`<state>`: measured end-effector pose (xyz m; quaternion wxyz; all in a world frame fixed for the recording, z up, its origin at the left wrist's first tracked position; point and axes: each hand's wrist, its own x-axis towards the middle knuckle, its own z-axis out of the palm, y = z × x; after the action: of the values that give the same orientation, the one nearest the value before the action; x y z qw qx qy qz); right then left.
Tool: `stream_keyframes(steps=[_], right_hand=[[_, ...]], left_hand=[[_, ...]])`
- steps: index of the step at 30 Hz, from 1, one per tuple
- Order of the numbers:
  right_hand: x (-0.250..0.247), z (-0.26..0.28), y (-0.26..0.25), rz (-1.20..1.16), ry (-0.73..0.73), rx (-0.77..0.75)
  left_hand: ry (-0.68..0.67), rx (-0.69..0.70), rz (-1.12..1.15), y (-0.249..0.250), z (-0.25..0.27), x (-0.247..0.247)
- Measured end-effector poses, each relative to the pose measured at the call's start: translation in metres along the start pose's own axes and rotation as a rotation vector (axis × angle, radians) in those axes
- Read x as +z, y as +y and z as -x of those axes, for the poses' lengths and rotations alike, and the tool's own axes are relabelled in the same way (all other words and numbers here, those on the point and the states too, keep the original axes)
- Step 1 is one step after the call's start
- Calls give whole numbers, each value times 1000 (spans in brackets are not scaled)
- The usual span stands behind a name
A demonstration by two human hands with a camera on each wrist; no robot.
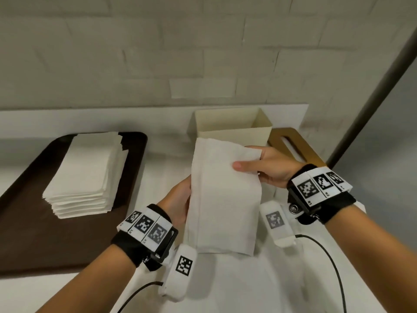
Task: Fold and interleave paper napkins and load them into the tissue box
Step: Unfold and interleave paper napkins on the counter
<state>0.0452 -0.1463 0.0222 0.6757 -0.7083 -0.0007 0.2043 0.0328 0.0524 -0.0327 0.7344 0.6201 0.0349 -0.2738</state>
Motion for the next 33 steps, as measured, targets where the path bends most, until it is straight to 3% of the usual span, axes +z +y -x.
stream_keyframes(steps=[5,11,14,18,22,25,29,33], right_hand=[[-2,-14,9,211,73,30],[-1,-26,26,142,73,106],[1,-27,32,135,66,116],[-1,-25,34,446,168,193],[-2,-10,19,395,81,70],[4,-2,-3,165,-61,-59],[18,-26,-2,345,-31,-1],[27,-55,22,466,2,114]], left_hand=[[43,-9,63,-3,-7,0],[113,-64,125,-11,-7,-4],[151,-59,44,-13,-4,-1],[260,-6,-102,-16,-4,-1],[336,8,-136,-14,-5,-11],[293,23,-82,-11,-4,-18],[268,44,-81,-11,0,-15],[250,34,86,-12,-3,-21]])
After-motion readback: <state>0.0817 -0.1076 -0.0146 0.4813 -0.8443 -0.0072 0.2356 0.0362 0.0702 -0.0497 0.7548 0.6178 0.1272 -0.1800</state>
